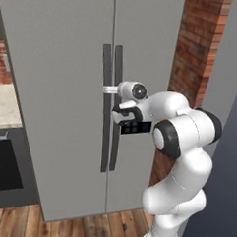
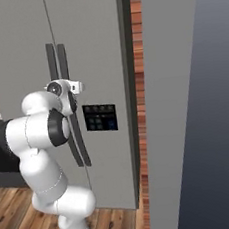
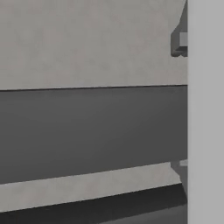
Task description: Store the hot dog in the freezer for long-term storage. Close the freezer door after placing the cooked food.
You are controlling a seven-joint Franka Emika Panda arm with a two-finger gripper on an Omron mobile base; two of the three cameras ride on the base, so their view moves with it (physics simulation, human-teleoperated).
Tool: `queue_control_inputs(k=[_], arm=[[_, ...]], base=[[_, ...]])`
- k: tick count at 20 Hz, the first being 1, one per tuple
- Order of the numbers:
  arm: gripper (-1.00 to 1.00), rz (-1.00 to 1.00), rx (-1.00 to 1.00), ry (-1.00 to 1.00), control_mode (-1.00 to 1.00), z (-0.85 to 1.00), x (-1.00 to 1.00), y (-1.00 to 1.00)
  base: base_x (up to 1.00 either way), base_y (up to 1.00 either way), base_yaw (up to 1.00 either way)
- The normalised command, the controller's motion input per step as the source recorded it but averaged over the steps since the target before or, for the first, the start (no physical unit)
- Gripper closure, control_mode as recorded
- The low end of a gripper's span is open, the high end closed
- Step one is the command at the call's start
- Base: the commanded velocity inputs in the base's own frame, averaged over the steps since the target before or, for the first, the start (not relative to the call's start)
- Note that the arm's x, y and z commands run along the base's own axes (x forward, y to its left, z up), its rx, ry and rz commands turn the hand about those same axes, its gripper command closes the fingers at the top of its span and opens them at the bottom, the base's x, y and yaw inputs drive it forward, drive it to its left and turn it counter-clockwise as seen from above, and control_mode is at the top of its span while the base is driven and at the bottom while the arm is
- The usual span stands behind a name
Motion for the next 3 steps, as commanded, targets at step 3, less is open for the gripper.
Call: queue_control_inputs(k=[3], arm=[[-1.00,0.00,-0.02,0.06,-1.00,0.00,0.77,-0.07]], base=[[0.00,0.00,0.00]])
